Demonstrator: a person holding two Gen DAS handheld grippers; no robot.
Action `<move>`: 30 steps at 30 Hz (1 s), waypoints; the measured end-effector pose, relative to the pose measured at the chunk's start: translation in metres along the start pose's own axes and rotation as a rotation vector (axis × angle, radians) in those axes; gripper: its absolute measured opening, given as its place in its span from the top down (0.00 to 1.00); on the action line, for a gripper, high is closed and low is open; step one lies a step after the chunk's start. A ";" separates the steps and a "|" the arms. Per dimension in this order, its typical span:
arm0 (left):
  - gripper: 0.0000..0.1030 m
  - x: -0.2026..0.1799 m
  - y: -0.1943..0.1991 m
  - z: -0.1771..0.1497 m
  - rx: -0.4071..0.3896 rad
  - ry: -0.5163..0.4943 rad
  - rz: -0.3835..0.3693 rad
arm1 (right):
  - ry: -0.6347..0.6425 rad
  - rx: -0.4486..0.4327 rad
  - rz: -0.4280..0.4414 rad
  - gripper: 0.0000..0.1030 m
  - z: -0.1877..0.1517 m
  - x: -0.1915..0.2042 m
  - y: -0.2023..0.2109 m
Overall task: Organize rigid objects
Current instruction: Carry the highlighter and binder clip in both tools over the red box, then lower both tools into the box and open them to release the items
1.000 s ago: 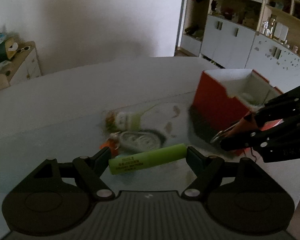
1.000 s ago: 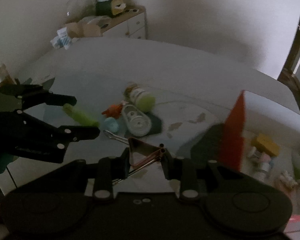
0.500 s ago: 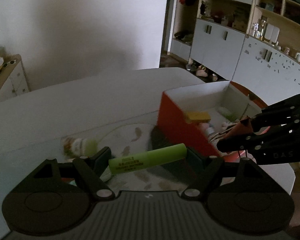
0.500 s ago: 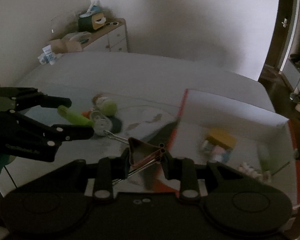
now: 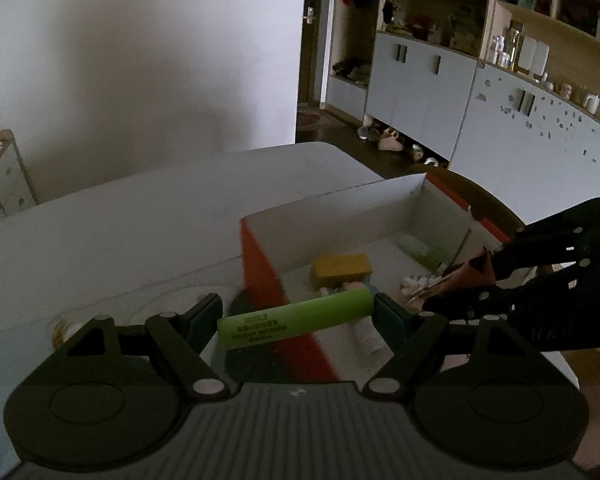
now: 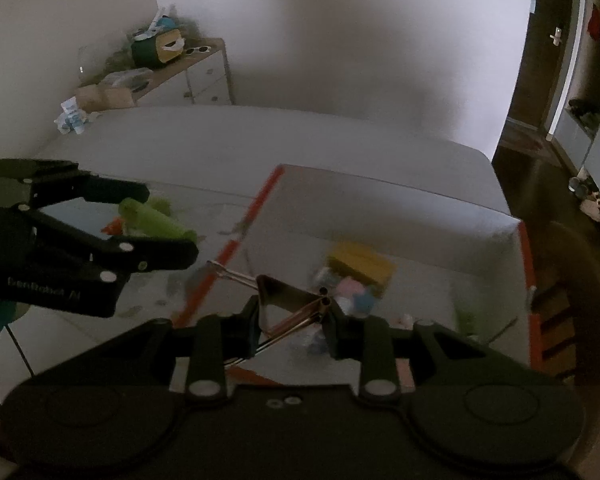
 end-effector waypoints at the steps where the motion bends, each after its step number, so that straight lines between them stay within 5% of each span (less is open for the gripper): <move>1: 0.21 -0.005 -0.004 0.003 0.001 -0.003 0.000 | -0.002 0.001 -0.002 0.71 -0.001 -0.006 0.001; 17: 0.20 -0.067 -0.088 0.046 0.074 -0.037 -0.003 | -0.043 0.047 -0.041 0.71 -0.029 -0.085 -0.012; 30: 0.20 -0.100 -0.171 0.051 0.168 -0.088 0.011 | 0.008 0.129 0.009 0.71 -0.039 -0.091 -0.045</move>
Point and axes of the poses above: each gripper's, at about its wrist camera, not at the fingertips, and y roughly against the way its jaws point, x to its left, z to its top, the point moved 6 cm from there along -y, roughly the way its jaws point, and after that the axes turned 4 degrees about y, right-handed, at the moved point
